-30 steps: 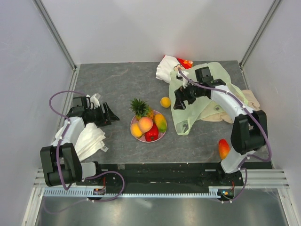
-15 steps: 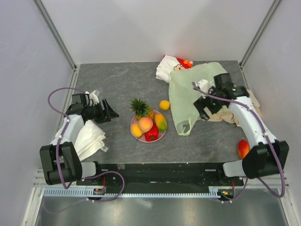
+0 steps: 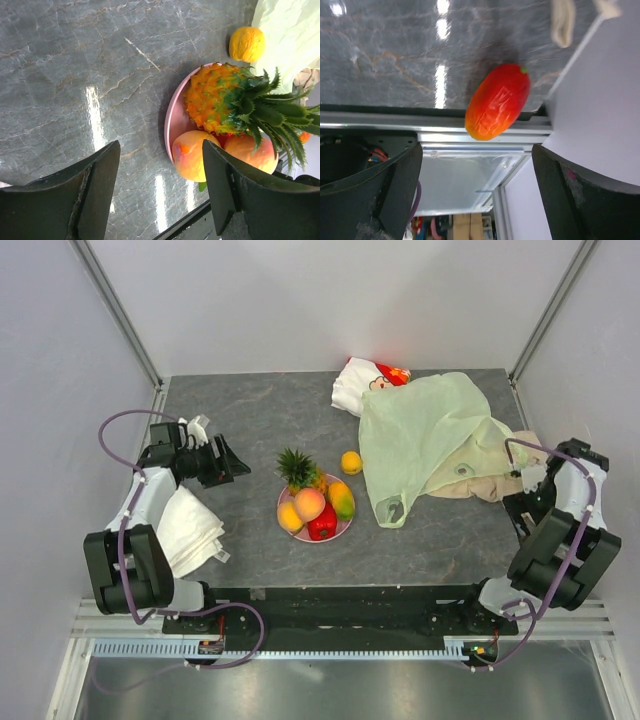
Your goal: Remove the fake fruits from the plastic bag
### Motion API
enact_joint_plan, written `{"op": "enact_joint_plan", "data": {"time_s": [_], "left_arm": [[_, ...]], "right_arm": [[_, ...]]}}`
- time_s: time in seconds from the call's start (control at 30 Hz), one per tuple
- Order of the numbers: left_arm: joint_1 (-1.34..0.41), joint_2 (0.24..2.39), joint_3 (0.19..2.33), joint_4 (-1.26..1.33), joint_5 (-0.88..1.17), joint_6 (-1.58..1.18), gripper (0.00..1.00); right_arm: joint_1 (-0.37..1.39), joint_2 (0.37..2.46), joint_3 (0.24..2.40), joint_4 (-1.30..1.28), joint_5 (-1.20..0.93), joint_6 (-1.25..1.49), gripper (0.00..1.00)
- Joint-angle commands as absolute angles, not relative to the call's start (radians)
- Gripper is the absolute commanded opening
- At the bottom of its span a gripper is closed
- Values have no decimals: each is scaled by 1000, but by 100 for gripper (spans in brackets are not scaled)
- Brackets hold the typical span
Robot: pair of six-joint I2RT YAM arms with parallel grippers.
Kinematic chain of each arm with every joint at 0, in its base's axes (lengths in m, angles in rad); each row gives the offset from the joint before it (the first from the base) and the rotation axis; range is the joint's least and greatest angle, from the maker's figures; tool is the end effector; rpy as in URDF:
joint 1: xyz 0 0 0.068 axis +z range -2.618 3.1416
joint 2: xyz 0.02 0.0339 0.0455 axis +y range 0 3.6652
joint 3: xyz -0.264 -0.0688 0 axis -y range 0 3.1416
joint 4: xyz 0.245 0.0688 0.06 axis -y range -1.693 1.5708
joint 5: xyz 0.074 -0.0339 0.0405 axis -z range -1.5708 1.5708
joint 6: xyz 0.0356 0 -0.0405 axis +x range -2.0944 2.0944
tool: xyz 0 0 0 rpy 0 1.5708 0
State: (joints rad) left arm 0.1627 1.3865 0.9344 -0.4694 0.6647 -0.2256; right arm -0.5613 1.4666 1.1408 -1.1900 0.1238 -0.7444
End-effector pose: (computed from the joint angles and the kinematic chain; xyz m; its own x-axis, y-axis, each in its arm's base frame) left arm 0.2798 0.0237 0.2387 -0.8199 -0.3130 -0.4794 0.0586 0.7870 -0.6141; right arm 0.2092 -0.1367 0.2453 -0.9835 -0.1758 0.0431 -0.1800 0.9753 -0.1279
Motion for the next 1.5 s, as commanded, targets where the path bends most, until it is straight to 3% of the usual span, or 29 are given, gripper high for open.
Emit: {"op": "enact_joint_plan", "data": {"time_s": [0.0,0.33,0.43,0.47,0.57,0.67,0.8,0.93,1.27,1.47], "left_arm": [[170,1413,963,-469,678,-198,74],[170,1370,940,-486,661,-178,74],[170,1350,919,-486,658,-178,74],[170,1347,914,-483,658,-178,74],[170,1332,907,-489,658,-178,74],[170,1327,902,-491,652,-173,74],[170,1325,905,-486,641,-160,74],[170,1313,902,-488,630,-152,74],[172,1279,884,-509,630,-147,74],[178,1256,877,-525,624,-134,74]], "right_arm": [[-565,1450,1004,-1145,208,-758,98],[-568,1480,812,-971,298,-778,92],[-568,1520,805,-914,293,-799,78],[-568,1529,811,-910,284,-805,64],[-560,1532,892,-940,204,-808,42],[-476,1462,965,-1027,79,-827,35],[-240,1315,1069,-1192,-202,-859,35],[92,1215,1095,-1091,-397,-728,40],[393,1560,1285,-717,-758,-108,40],[492,1742,1380,-641,-833,-22,41]]}}
